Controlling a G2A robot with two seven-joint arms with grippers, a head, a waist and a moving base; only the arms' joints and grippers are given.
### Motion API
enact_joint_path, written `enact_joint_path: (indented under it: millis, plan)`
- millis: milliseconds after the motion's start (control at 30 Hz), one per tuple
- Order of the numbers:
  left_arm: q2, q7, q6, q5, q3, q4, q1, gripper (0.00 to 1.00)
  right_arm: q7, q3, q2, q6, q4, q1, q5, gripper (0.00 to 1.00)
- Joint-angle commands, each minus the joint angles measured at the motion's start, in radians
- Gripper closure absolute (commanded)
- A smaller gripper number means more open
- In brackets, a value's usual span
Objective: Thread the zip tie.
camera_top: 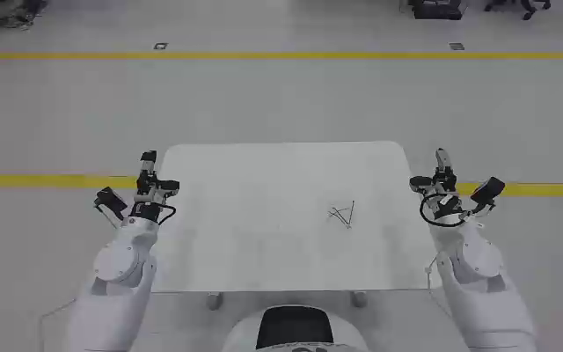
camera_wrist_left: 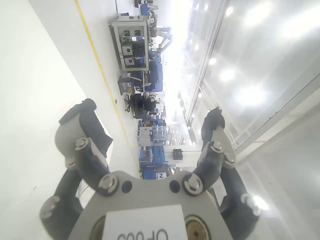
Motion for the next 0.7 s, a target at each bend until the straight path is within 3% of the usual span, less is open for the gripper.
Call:
enact_joint_path:
  millis: [0, 33, 67, 100, 133, 167, 200, 233, 267, 300, 333, 367, 400, 433, 467, 500, 667]
  plan:
    - [0.000, 0.000, 0.000, 0.000, 0.000, 0.000, 0.000, 0.22, 0.000, 0.000, 0.000, 0.000, 0.000, 0.000, 0.000, 0.22]
    - [0.000, 0.000, 0.000, 0.000, 0.000, 0.000, 0.000, 0.00, 0.000, 0.000, 0.000, 0.000, 0.000, 0.000, 0.000, 0.22]
    - [0.000, 0.000, 0.000, 0.000, 0.000, 0.000, 0.000, 0.00, 0.000, 0.000, 0.000, 0.000, 0.000, 0.000, 0.000, 0.22]
    - [0.000, 0.000, 0.000, 0.000, 0.000, 0.000, 0.000, 0.00, 0.000, 0.000, 0.000, 0.000, 0.000, 0.000, 0.000, 0.00]
    - [0.000, 0.000, 0.000, 0.000, 0.000, 0.000, 0.000, 0.00, 0.000, 0.000, 0.000, 0.000, 0.000, 0.000, 0.000, 0.22]
    - [0.000, 0.000, 0.000, 0.000, 0.000, 0.000, 0.000, 0.00, 0.000, 0.000, 0.000, 0.000, 0.000, 0.000, 0.000, 0.22]
    - [0.000, 0.000, 0.000, 0.000, 0.000, 0.000, 0.000, 0.00, 0.000, 0.000, 0.000, 0.000, 0.000, 0.000, 0.000, 0.00]
    - [0.000, 0.000, 0.000, 0.000, 0.000, 0.000, 0.000, 0.22, 0.000, 0.000, 0.000, 0.000, 0.000, 0.000, 0.000, 0.00]
    - [0.000, 0.000, 0.000, 0.000, 0.000, 0.000, 0.000, 0.22, 0.000, 0.000, 0.000, 0.000, 0.000, 0.000, 0.000, 0.00]
    - [0.000, 0.000, 0.000, 0.000, 0.000, 0.000, 0.000, 0.00, 0.000, 0.000, 0.000, 0.000, 0.000, 0.000, 0.000, 0.22]
    - [0.000, 0.000, 0.000, 0.000, 0.000, 0.000, 0.000, 0.00, 0.000, 0.000, 0.000, 0.000, 0.000, 0.000, 0.000, 0.22]
    - [0.000, 0.000, 0.000, 0.000, 0.000, 0.000, 0.000, 0.00, 0.000, 0.000, 0.000, 0.000, 0.000, 0.000, 0.000, 0.00]
    - [0.000, 0.000, 0.000, 0.000, 0.000, 0.000, 0.000, 0.00, 0.000, 0.000, 0.000, 0.000, 0.000, 0.000, 0.000, 0.22]
    - [0.000, 0.000, 0.000, 0.000, 0.000, 0.000, 0.000, 0.00, 0.000, 0.000, 0.000, 0.000, 0.000, 0.000, 0.000, 0.22]
    - [0.000, 0.000, 0.000, 0.000, 0.000, 0.000, 0.000, 0.22, 0.000, 0.000, 0.000, 0.000, 0.000, 0.000, 0.000, 0.22]
    - [0.000, 0.000, 0.000, 0.000, 0.000, 0.000, 0.000, 0.00, 0.003, 0.001, 0.001, -0.005, -0.007, 0.002, -0.018, 0.00]
    - [0.000, 0.000, 0.000, 0.000, 0.000, 0.000, 0.000, 0.00, 0.053, -0.026, 0.004, -0.018, -0.030, -0.009, -0.162, 0.00]
